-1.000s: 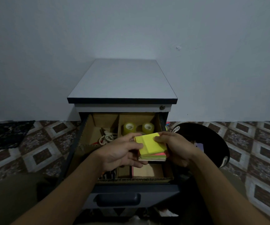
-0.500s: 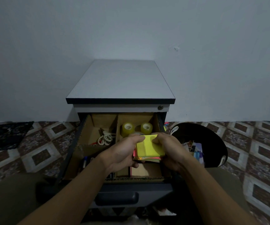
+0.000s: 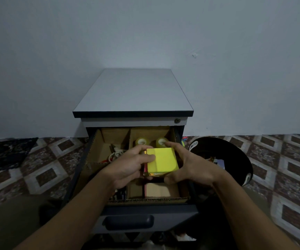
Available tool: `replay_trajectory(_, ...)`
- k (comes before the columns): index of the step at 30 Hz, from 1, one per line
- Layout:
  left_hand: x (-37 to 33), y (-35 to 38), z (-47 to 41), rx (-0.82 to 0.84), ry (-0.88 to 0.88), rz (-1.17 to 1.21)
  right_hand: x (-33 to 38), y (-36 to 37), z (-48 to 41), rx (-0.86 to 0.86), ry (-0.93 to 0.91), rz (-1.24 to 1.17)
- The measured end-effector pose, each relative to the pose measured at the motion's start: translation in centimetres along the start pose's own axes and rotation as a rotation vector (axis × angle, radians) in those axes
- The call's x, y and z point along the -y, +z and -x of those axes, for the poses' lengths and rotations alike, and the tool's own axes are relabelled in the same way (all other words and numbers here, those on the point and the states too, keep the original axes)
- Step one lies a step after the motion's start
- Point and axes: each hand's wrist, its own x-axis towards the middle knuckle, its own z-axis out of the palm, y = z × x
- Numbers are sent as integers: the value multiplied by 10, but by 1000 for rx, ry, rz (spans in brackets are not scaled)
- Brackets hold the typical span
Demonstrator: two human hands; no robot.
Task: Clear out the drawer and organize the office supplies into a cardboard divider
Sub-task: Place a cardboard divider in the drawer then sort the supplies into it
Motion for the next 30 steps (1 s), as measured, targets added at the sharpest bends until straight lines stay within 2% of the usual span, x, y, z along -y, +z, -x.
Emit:
replay_trajectory(6, 5, -8, 6, 105, 54, 109, -3, 1, 0, -120, -19, -1)
replay_trajectory(9, 7, -12, 6, 130, 91, 71, -3, 2, 0, -137, -31, 12)
replay_trajectory(21, 7, -14, 8, 88, 23, -50, -4, 4, -1, -136, -6, 209)
replay_trajectory(23, 7, -16, 9, 136, 16, -42, -5, 2, -1, -137, -14, 196)
replay_trajectory(26, 3, -17, 12, 203, 10, -168, -6, -1, 1, -106, -13, 161)
replay_trajectory(30, 0, -19, 10, 199, 5, -222, -5, -1, 2, -57, 10, 127)
